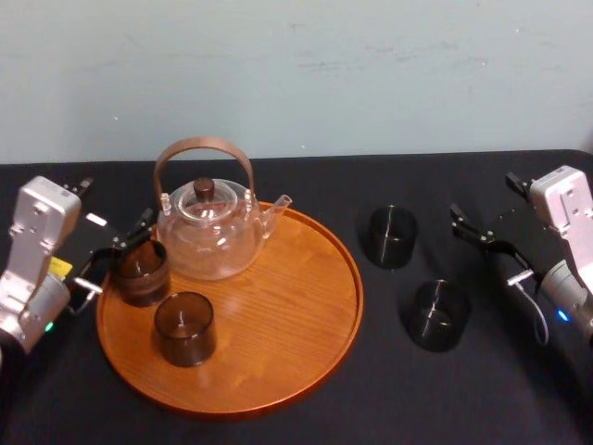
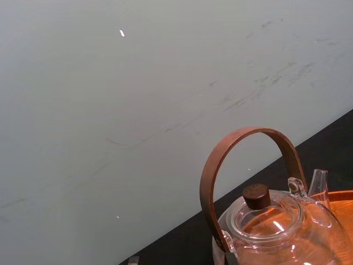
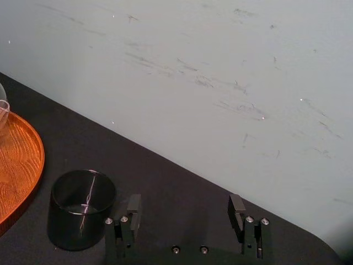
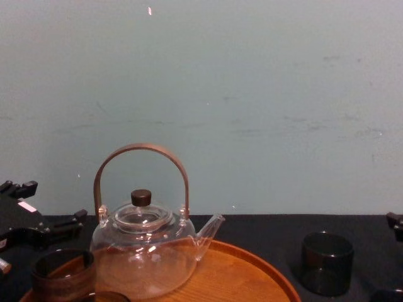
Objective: Pick up the glass from the table and place it on the tray.
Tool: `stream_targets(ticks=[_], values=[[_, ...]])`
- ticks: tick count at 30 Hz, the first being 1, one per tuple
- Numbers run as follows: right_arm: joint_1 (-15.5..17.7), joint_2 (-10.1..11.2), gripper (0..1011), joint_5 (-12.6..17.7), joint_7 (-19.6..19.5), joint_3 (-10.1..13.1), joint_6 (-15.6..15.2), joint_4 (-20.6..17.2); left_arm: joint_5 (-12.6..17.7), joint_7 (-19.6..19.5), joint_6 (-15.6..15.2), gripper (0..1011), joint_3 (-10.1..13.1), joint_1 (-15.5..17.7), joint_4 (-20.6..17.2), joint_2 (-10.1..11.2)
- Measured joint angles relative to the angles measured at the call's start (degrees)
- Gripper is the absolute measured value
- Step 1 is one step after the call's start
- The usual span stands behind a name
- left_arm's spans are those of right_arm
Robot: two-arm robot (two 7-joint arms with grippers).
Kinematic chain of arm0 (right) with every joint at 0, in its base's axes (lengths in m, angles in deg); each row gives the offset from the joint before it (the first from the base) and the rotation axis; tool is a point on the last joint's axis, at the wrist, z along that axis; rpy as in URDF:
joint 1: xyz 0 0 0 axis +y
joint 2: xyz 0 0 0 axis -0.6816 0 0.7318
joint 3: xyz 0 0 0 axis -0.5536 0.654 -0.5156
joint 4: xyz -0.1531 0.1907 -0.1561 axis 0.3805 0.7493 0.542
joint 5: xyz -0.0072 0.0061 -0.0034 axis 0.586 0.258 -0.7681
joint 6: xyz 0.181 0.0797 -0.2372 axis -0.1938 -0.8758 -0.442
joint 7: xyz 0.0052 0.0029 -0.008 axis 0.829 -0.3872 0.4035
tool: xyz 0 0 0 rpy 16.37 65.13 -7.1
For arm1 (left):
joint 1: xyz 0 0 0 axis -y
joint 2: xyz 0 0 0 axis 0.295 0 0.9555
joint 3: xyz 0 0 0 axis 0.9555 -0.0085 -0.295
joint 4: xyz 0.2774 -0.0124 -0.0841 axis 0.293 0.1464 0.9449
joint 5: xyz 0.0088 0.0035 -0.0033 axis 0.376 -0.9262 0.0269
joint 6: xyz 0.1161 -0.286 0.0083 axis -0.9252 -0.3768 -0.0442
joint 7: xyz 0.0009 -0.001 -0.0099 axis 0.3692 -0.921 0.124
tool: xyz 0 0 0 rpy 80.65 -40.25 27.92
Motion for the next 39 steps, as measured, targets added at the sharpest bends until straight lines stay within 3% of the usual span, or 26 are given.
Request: stream_targets(ticks=[39], values=[[0.0,0.0,1002,0.0,0.0,0.0,0.0,0.0,0.0,0.0,0.0,1001,0.0,0.0,0.0,0.0]])
